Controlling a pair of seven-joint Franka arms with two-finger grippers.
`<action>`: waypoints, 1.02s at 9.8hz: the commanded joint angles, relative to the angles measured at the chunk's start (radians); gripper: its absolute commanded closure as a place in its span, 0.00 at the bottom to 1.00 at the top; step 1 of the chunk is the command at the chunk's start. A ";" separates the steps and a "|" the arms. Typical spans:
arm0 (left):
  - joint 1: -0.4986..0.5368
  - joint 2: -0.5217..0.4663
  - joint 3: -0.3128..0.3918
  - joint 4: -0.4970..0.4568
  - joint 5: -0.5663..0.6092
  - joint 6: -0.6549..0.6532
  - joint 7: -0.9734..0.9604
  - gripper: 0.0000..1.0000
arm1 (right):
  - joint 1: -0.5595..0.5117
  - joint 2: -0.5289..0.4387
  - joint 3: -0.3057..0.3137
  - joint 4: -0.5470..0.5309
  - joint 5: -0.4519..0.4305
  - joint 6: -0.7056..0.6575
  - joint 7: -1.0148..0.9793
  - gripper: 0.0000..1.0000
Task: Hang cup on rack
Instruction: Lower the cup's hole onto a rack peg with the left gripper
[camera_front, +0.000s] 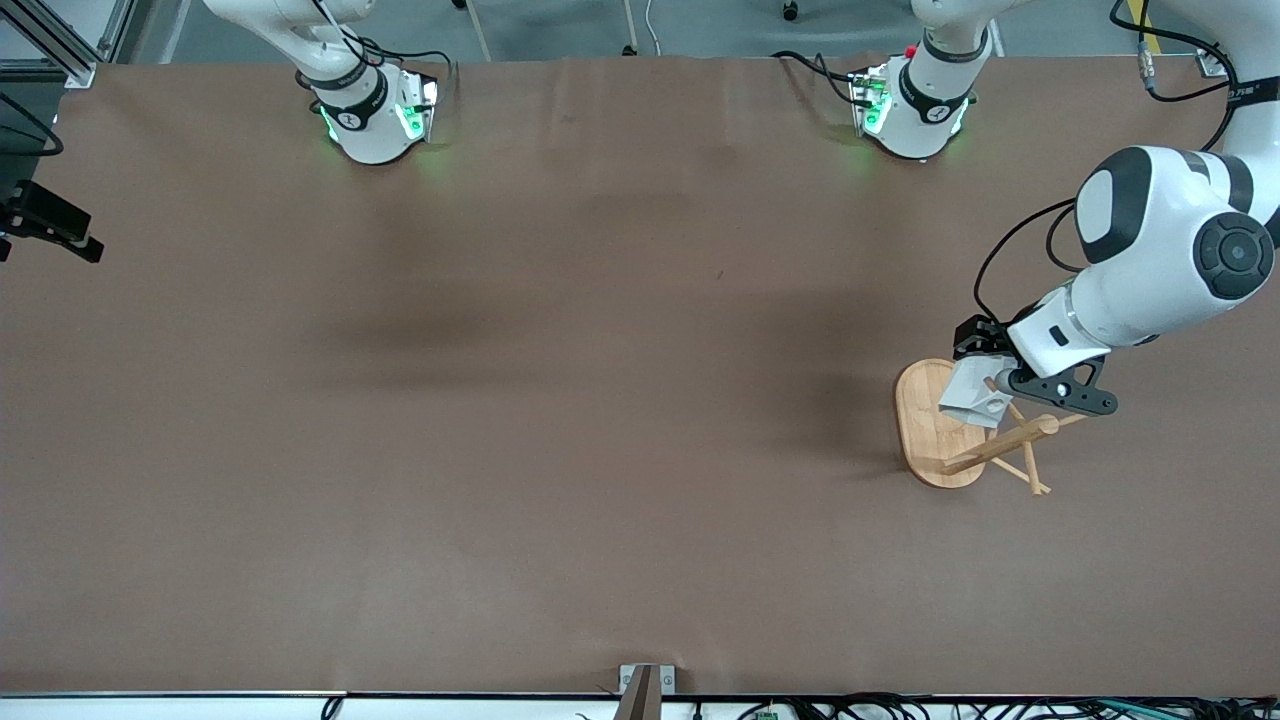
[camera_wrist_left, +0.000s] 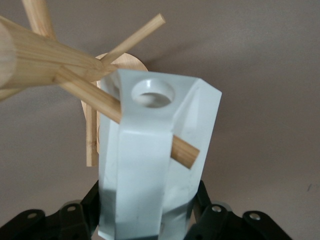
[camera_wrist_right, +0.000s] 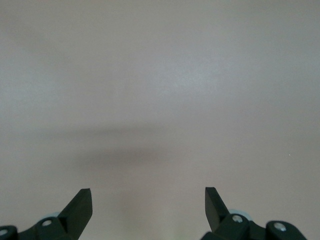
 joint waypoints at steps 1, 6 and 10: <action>0.004 0.067 -0.009 0.014 0.044 0.021 0.003 0.97 | 0.006 -0.014 -0.006 -0.013 0.007 0.009 0.028 0.01; 0.004 0.087 -0.009 0.035 0.044 0.021 0.002 0.00 | 0.006 -0.008 -0.004 -0.007 0.000 0.009 0.028 0.00; -0.001 0.062 -0.013 0.109 0.038 -0.007 -0.013 0.00 | 0.007 -0.008 -0.004 -0.007 0.000 0.008 0.030 0.00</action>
